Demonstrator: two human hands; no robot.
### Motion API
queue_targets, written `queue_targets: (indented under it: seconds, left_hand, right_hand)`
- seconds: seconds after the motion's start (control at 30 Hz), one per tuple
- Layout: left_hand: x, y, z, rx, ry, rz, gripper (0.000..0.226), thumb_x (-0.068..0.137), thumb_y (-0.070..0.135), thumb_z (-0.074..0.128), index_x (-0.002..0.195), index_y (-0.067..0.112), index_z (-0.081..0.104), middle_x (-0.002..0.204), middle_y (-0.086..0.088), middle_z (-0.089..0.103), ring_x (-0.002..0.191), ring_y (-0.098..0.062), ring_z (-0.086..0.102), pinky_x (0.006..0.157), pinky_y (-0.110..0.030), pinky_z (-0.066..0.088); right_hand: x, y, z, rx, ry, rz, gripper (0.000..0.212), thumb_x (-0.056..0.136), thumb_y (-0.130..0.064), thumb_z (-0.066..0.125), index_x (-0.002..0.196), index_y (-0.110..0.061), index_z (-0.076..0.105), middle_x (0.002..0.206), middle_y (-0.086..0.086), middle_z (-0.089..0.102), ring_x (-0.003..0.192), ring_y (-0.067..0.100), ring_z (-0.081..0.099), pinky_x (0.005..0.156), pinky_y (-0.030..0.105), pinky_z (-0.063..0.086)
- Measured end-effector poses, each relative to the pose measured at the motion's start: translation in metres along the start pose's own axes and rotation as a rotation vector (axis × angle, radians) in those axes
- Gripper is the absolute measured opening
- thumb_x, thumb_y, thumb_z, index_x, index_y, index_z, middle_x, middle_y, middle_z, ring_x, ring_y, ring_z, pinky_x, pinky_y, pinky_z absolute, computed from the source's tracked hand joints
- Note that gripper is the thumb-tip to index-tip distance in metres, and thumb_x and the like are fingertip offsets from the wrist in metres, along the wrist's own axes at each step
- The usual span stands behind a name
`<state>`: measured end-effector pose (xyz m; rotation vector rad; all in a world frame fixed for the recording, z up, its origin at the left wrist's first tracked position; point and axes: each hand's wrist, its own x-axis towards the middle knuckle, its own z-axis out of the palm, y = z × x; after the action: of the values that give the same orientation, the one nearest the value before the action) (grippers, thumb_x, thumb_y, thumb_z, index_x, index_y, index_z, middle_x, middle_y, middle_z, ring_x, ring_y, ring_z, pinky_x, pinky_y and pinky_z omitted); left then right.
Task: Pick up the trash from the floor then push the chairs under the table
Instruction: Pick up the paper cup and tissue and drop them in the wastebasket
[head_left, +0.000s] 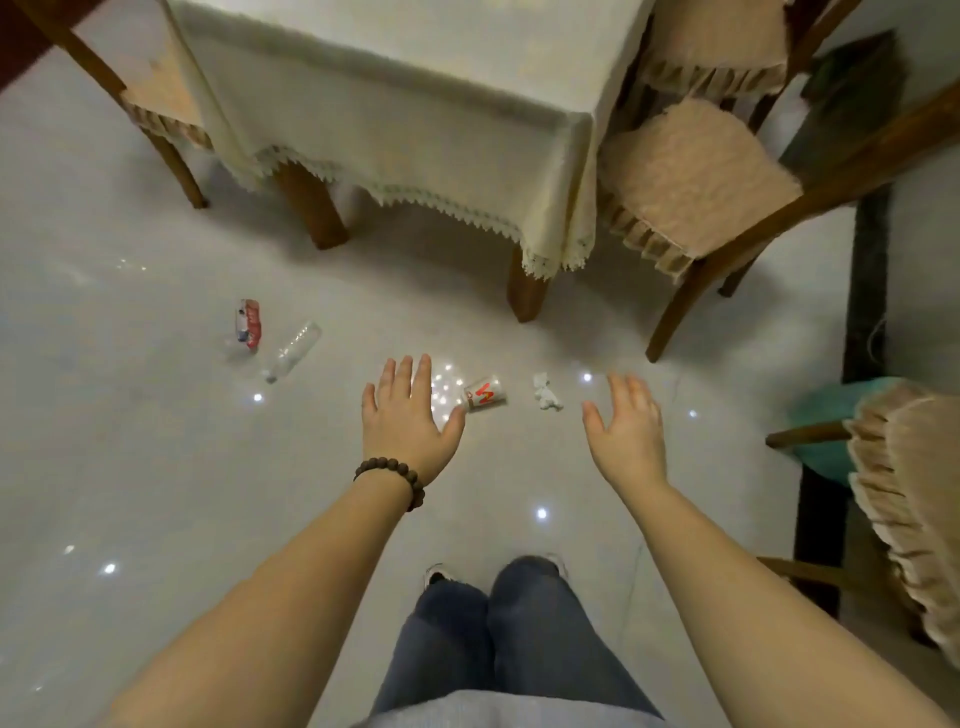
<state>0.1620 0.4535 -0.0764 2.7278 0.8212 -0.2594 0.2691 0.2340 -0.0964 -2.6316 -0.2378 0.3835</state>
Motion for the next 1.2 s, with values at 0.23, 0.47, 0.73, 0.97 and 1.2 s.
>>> queue_targets:
  seconds: [0.23, 0.47, 0.73, 0.97, 1.2]
  left_hand:
    - [0.078, 0.02, 0.021, 0.035, -0.058, 0.104, 0.075, 0.092, 0.058, 0.035, 0.151, 0.019, 0.013, 0.158, -0.006, 0.017, 0.146, -0.024, 0.007, 0.119, -0.047, 0.009]
    - [0.153, 0.044, 0.056, 0.096, -0.136, 0.121, 0.075, 0.091, 0.059, 0.034, 0.151, 0.019, 0.013, 0.157, -0.006, 0.02, 0.146, -0.024, 0.01, 0.118, -0.045, 0.011]
    - [0.227, 0.028, 0.131, 0.091, -0.25, 0.095, 0.077, 0.09, 0.059, 0.037, 0.151, 0.018, 0.012, 0.157, -0.007, 0.018, 0.146, -0.024, 0.01, 0.118, -0.046, 0.011]
    - [0.303, -0.019, 0.278, 0.075, -0.314, 0.097, 0.081, 0.089, 0.059, 0.042, 0.151, 0.017, 0.012, 0.157, -0.007, 0.019, 0.145, -0.025, 0.015, 0.117, -0.046, 0.014]
    - [0.366, -0.048, 0.483, 0.038, -0.375, 0.14, 0.092, 0.083, 0.06, 0.053, 0.15, 0.016, 0.009, 0.156, -0.008, 0.019, 0.144, -0.025, 0.015, 0.116, -0.043, 0.018]
  right_hand:
    - [0.054, 0.015, 0.024, 0.066, -0.009, 0.081, 0.056, 0.095, -0.034, 0.048, 0.144, -0.013, 0.033, 0.153, 0.013, 0.027, 0.144, 0.026, 0.016, 0.117, 0.038, 0.015]
    - [0.122, 0.04, 0.051, 0.081, -0.094, 0.141, 0.057, 0.095, -0.034, 0.048, 0.146, -0.016, 0.029, 0.155, 0.01, 0.023, 0.145, 0.024, 0.013, 0.118, 0.038, 0.016]
    - [0.18, 0.065, 0.126, 0.055, -0.169, 0.186, 0.057, 0.095, -0.033, 0.05, 0.145, -0.014, 0.03, 0.155, 0.011, 0.025, 0.144, 0.025, 0.015, 0.117, 0.038, 0.016]
    - [0.247, 0.128, 0.263, 0.008, -0.192, 0.19, 0.058, 0.094, -0.034, 0.05, 0.145, -0.014, 0.031, 0.153, 0.012, 0.029, 0.143, 0.027, 0.019, 0.117, 0.041, 0.02]
    - [0.325, 0.224, 0.415, -0.036, -0.212, 0.144, 0.061, 0.093, -0.032, 0.053, 0.146, -0.016, 0.028, 0.155, 0.011, 0.025, 0.144, 0.026, 0.016, 0.117, 0.038, 0.015]
